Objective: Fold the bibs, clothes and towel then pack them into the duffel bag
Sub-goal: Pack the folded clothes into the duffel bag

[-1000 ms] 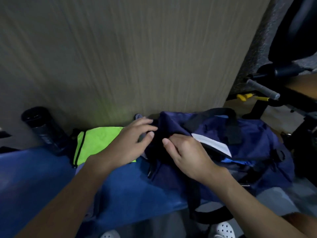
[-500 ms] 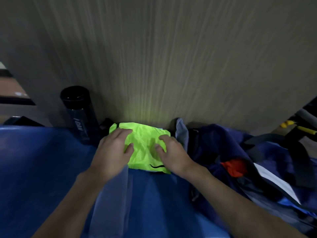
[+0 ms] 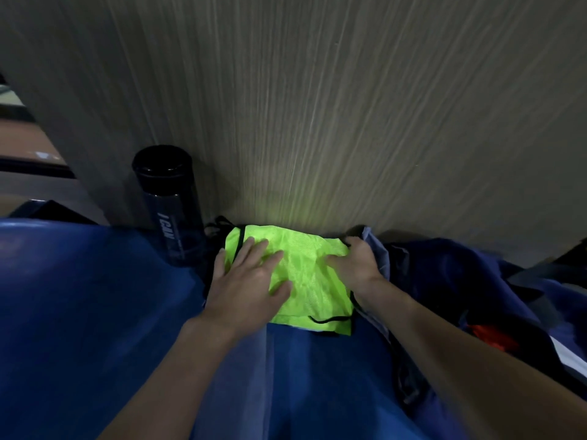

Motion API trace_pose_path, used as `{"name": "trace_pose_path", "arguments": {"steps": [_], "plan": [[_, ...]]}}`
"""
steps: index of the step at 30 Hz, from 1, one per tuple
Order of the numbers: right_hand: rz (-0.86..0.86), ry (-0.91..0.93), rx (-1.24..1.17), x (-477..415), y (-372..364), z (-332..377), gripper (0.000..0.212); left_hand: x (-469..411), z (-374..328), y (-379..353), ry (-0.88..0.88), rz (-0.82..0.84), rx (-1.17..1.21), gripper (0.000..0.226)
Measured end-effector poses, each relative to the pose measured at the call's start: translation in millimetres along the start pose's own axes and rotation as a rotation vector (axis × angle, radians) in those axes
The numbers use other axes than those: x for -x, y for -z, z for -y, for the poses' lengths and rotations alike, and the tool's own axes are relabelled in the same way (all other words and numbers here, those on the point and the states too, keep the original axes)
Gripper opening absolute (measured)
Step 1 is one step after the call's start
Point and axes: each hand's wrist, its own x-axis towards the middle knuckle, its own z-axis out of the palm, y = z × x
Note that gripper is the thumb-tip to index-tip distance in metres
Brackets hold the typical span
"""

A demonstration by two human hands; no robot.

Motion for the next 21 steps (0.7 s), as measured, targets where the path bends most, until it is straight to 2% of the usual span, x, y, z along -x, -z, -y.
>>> {"name": "trace_pose_path", "arguments": {"steps": [4, 11, 14, 19, 21], "plan": [[0.025, -0.02, -0.058, 2, 7, 1, 0.015, 1, 0, 1, -0.001, 0.012, 0.007, 0.064], [0.045, 0.022, -0.216, 13, 15, 8, 0.013, 2, -2, 3, 0.01, 0.004, 0.016, 0.062], [0.041, 0.022, -0.274, 16, 18, 10, 0.016, 2, -3, 3, 0.019, 0.002, 0.003, 0.063], [0.123, -0.157, -0.21, 17, 17, 7, 0.033, 3, -6, 3, 0.037, -0.012, -0.009, 0.062], [0.148, -0.177, -0.211, 19, 20, 7, 0.031, 4, -7, 4, 0.05, -0.017, -0.021, 0.061]]}}
